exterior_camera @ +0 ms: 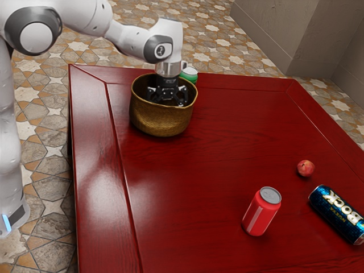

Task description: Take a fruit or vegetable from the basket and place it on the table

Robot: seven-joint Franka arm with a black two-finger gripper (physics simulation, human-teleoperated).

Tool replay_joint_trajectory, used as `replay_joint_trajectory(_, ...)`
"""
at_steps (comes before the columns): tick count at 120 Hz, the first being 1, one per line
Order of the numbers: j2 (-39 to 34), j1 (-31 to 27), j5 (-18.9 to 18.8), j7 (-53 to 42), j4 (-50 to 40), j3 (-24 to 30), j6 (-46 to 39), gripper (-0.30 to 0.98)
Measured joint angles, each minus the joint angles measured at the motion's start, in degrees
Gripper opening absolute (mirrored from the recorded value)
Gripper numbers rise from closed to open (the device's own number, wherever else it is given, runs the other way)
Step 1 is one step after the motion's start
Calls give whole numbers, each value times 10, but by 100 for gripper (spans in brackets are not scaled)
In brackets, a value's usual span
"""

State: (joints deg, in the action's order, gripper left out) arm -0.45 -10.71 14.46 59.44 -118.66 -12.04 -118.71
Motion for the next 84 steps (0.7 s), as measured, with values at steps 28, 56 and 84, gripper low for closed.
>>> replay_joint_trajectory(28,-1,2,0,-3,-1,0,-5,69)
replay_joint_trajectory(56,-18,4,1,-1,-25,0,-7,68)
replay_joint_trajectory(84,-22,14,3,3,-31,0,-11,68)
